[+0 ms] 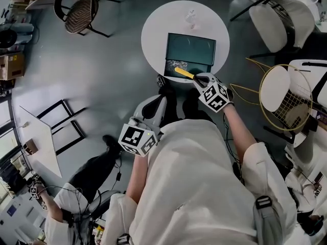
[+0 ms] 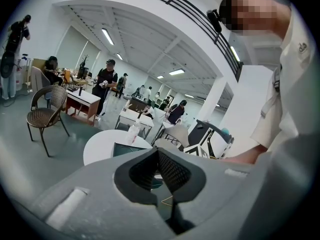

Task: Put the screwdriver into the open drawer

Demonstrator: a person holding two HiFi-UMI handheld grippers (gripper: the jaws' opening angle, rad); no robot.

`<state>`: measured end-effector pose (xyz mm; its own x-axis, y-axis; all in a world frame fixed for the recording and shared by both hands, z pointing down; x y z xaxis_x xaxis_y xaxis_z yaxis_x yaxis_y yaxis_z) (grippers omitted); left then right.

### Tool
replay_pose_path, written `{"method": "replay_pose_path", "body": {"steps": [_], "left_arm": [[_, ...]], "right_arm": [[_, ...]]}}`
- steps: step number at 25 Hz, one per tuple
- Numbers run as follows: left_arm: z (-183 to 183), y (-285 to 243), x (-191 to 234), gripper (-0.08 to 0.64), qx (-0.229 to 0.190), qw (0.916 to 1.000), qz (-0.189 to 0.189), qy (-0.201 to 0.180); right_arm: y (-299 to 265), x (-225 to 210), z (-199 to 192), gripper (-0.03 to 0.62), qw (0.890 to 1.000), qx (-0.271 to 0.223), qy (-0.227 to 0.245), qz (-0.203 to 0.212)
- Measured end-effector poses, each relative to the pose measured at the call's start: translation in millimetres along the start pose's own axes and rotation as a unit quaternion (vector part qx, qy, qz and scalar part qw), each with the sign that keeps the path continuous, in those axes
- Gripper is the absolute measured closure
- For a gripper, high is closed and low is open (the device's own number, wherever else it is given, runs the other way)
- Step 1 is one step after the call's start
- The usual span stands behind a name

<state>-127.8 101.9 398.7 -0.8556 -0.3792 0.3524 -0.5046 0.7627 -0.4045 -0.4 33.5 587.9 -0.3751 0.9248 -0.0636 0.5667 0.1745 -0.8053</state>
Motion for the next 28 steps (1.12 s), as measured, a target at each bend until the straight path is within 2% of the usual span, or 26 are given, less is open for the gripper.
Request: {"method": "replay_pose_path", "body": {"steps": [15, 28], "left_arm": [[0, -1, 22, 0.548, 0.014, 0.9998, -0.001, 0.013], [-4, -2, 31, 0.548, 0.021, 0.9995, -0.004, 0.021]], "right_arm": [[-53, -10, -22, 0.528, 0.997, 0.069, -0.004, 0.014], [-77, -16, -34, 0.529, 0.993, 0.111, 0.021, 0.016]]}}
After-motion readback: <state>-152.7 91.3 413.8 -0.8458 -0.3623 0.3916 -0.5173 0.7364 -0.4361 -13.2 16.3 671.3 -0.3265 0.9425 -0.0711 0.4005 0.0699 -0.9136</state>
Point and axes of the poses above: the fingertips, and each gripper's own axes: y backward along the fingers, x to its left, z out of its top, the point moved 2 cm from there along y, backward along the fingers, and after that the axes turned 5 degrees about -y, right-handed, at the moved point
